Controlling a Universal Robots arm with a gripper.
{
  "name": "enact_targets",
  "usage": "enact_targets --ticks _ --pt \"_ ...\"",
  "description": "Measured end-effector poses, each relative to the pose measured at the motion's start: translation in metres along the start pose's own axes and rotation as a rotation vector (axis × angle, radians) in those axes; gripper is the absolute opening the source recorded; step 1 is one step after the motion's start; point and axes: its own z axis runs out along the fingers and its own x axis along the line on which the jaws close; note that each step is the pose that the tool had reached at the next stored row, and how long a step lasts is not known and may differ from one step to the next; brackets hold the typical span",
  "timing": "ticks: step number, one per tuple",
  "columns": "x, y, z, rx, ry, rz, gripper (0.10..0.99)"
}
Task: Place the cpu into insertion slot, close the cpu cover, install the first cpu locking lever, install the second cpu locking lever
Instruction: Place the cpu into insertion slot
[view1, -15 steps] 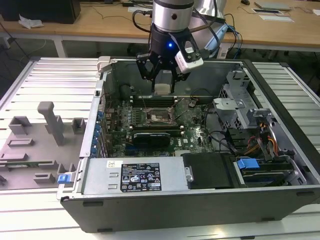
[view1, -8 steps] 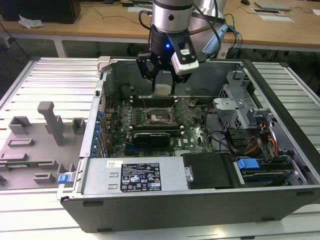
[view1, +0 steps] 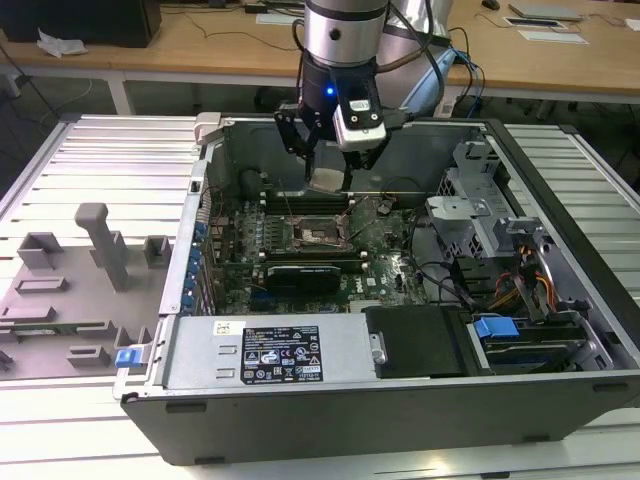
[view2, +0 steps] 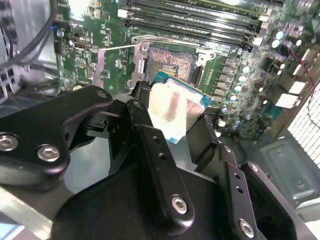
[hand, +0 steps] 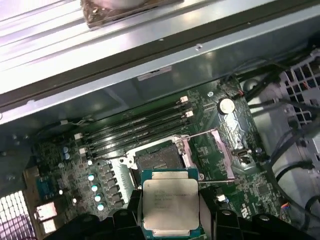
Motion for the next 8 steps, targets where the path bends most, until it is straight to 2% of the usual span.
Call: enact_targets --ticks 8 --pt "0.0 0.0 0.0005 -0.002 -0.0132 0.16 0.541"
